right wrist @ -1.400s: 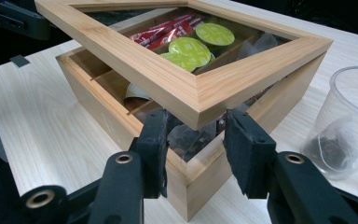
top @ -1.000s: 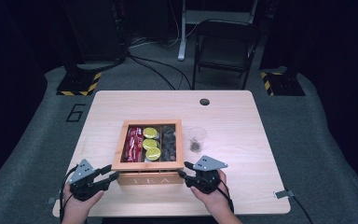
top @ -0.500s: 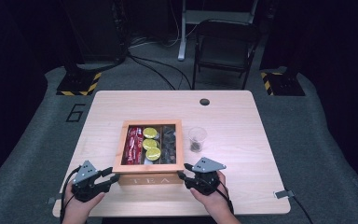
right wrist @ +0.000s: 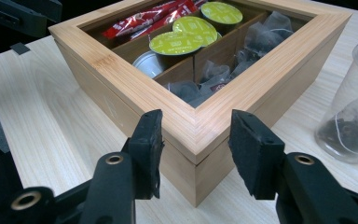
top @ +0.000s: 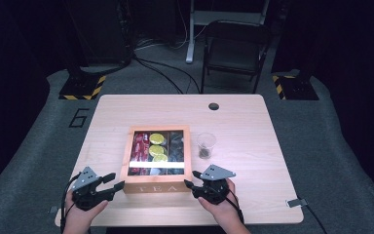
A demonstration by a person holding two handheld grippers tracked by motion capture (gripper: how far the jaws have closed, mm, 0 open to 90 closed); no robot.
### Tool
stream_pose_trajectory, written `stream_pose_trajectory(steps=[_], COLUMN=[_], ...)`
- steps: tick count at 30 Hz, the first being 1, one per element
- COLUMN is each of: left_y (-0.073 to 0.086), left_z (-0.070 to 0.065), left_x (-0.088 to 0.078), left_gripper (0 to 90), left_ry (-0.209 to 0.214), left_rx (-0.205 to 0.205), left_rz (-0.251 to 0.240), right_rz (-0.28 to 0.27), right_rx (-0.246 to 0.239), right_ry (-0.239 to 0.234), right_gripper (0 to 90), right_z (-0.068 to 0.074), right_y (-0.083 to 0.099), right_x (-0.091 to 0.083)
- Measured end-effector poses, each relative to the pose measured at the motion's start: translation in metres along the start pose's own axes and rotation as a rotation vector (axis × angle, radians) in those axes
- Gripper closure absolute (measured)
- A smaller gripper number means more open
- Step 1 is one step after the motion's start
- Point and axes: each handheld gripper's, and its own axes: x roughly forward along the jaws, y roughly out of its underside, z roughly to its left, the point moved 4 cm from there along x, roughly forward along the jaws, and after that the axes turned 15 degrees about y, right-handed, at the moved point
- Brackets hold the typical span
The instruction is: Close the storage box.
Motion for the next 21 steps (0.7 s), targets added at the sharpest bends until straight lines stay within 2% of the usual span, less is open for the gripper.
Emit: stream_pose_trajectory(steps=[6, 9, 21], left_y=[-0.003, -0.005, -0.007], left_z=[0.003, 0.008, 0.029], left_x=[-0.004, -0.008, -0.008], left_gripper=[43.4, 42.6, 42.4], left_ry=[0.000, -0.019, -0.047], left_rx=[-0.007, -0.020, -0.044], left_rz=[-0.014, -0.040, -0.043], right_rz=[-0.015, -0.029, -0.023], right_rx=[0.004, 0.021, 0.094], right_ry=[0.005, 0.016, 0.089], right_gripper=[50.6, 50.1, 50.1], right_z=[-0.003, -0.012, -0.040], right_y=[-0.003, -0.005, 0.002], right_x=[-0.003, -0.007, -0.021])
